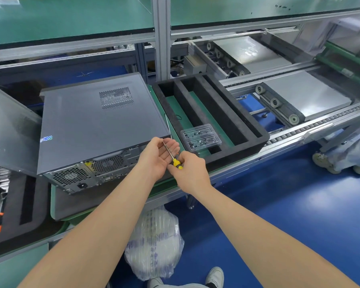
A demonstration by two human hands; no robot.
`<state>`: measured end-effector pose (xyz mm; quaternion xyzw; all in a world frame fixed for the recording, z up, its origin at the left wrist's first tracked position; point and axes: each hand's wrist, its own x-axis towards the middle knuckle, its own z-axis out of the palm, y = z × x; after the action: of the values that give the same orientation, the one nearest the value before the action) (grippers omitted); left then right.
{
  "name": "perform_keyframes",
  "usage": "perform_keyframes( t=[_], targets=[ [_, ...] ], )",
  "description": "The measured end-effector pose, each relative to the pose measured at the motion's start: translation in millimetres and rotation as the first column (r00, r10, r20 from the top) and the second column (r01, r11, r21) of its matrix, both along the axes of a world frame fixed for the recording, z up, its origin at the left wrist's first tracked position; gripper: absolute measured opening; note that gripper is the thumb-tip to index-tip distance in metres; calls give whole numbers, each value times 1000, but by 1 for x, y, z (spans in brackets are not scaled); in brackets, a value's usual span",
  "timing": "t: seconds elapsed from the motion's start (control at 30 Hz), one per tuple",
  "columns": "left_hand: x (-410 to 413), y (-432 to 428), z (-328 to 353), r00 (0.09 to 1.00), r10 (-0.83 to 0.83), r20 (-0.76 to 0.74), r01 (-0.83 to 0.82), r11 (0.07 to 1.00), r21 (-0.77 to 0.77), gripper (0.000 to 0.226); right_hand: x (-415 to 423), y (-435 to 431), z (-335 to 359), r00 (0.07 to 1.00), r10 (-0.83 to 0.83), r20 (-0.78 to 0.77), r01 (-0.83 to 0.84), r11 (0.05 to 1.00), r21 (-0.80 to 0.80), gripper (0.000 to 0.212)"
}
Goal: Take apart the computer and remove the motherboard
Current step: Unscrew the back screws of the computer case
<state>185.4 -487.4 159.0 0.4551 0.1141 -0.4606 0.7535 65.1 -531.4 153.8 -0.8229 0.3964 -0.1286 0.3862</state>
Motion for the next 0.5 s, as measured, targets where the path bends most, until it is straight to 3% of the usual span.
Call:
perform_keyframes(
  t=[0.3,0.5],
  targets=[
    [-5,13,-2,1000,4,18,-5,1000,18,20,-15,3,-1,996,94,12,-94,994,53,19],
    [-2,33,-4,987,121,104,-124,992,18,19,-25,4,5,978,201,49,-204,977,59,11]
  ],
)
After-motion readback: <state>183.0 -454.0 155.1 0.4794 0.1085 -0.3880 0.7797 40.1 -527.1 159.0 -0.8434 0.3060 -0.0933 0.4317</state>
